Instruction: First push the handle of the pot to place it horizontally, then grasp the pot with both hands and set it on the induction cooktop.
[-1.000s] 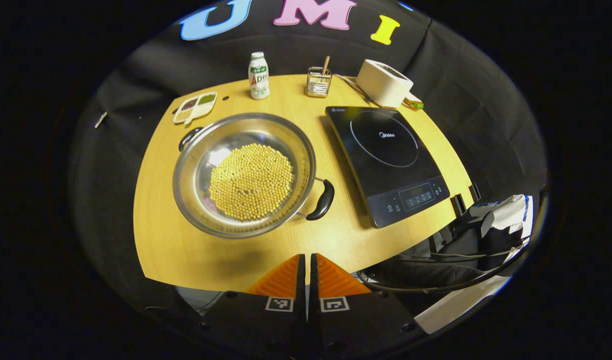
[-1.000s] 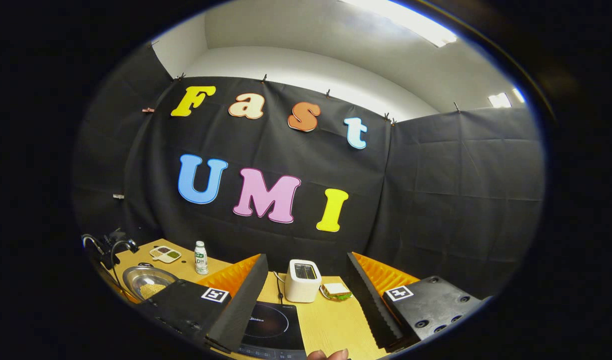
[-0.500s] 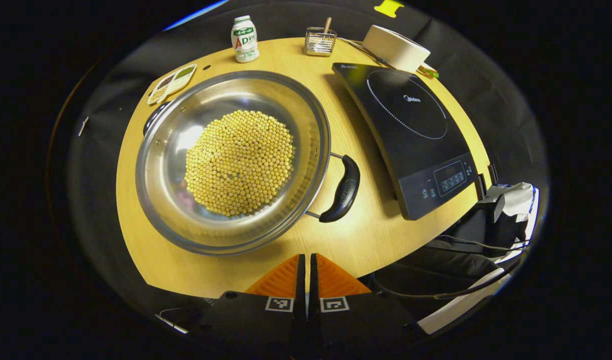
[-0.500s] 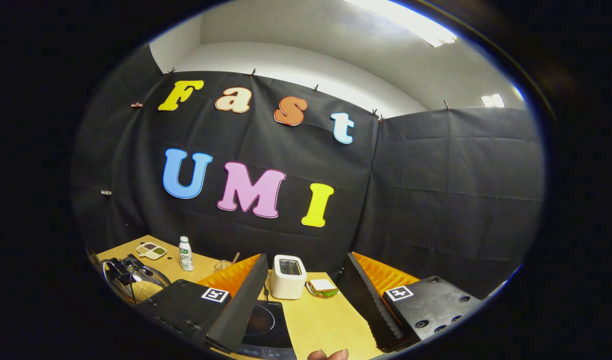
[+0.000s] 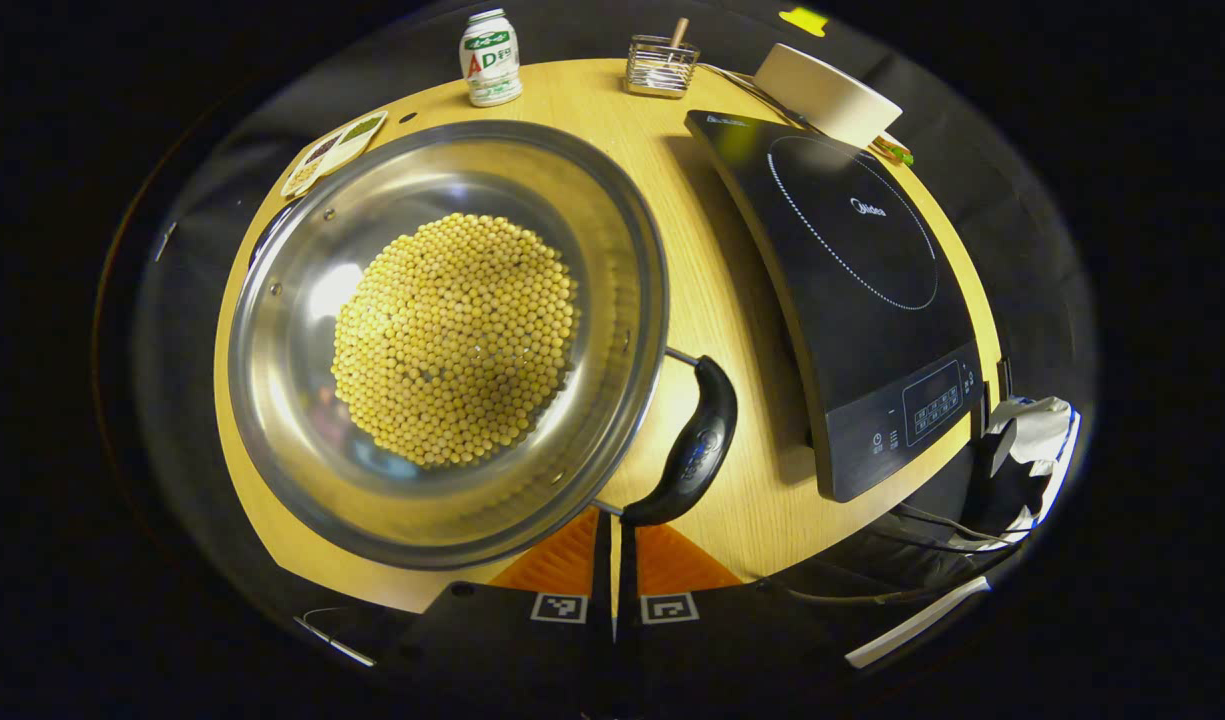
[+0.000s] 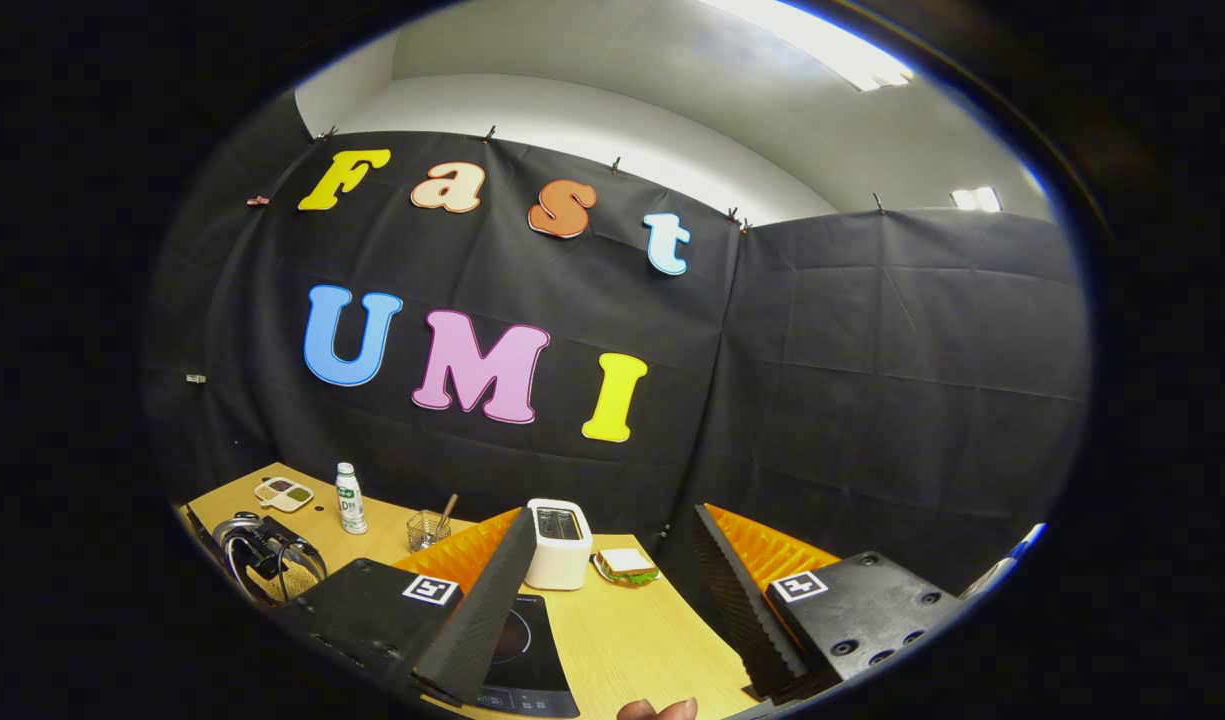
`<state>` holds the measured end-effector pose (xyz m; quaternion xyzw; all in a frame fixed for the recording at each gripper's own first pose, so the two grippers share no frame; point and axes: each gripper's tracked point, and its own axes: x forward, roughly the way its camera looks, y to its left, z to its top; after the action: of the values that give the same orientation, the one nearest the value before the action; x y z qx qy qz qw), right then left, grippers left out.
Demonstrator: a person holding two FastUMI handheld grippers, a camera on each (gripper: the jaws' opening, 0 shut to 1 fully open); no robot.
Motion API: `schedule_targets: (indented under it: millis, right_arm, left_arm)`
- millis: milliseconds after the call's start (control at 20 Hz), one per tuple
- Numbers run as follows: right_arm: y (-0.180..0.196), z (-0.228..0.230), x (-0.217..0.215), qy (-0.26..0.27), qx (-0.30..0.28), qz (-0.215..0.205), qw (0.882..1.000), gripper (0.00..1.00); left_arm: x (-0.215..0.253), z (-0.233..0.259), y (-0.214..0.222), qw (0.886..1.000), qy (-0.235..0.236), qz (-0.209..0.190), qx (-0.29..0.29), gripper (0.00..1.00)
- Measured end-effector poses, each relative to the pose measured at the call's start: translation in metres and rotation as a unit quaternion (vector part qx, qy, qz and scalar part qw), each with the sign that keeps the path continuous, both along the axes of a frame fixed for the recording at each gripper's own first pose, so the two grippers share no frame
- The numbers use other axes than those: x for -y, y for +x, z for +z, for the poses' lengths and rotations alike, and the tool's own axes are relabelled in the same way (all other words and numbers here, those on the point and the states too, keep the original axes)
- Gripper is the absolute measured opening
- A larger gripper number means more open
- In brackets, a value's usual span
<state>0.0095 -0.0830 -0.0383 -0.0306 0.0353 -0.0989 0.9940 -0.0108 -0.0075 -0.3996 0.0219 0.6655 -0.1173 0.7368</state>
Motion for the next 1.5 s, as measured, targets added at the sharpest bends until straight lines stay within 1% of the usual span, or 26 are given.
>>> schedule_targets:
  millis: [250,650,900,1200,1300,1500]
  right_arm:
    - [0.003,-0.006,0.004,-0.004,-0.007,-0.002,1.0,0.98]
    - [0.006,-0.012,0.018,-0.009,-0.015,-0.016,1.0,0.98]
    - [-0.003,-0.018,0.024,-0.015,-0.021,-0.029,0.999,0.98]
    - [-0.02,-0.02,0.033,-0.028,-0.025,-0.05,0.998,0.97]
    - [-0.025,-0.02,0.036,-0.027,-0.026,-0.057,0.998,0.97]
    - [-0.027,-0.022,0.029,-0.03,-0.028,-0.053,0.998,0.97]
  left_arm:
    - [0.014,0.001,0.021,0.999,0.016,-0.021,0.028,0.05]
    - [0.03,-0.001,0.067,0.997,0.026,-0.022,0.067,0.05]
    - [0.037,-0.002,0.105,0.995,0.037,-0.027,0.092,0.05]
    - [0.045,-0.006,0.145,0.992,0.033,-0.021,0.117,0.05]
    - [0.05,-0.004,0.151,0.991,0.03,-0.023,0.13,0.05]
    - [0.07,0.016,0.146,0.986,-0.003,-0.029,0.167,0.05]
